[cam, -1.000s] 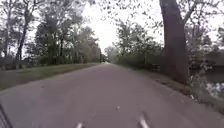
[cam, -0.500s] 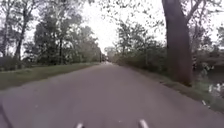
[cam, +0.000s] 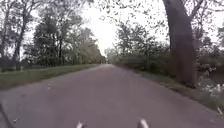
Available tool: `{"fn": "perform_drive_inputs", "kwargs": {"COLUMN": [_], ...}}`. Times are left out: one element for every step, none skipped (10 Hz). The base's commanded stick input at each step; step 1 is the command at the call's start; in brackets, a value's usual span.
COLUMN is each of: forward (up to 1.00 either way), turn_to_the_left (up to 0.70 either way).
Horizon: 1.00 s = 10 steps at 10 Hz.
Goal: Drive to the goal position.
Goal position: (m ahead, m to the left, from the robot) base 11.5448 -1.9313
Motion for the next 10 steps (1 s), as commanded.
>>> {"fn": "perform_drive_inputs", "kwargs": {"forward": [0.70,0.70,0.70,0.70,0.70,0.70,0.70,0.70,0.70,0.70], "turn_to_the_left": [0.00,0.00,0.00,0.00,0.00,0.00,0.00,0.00,0.00,0.00]}}
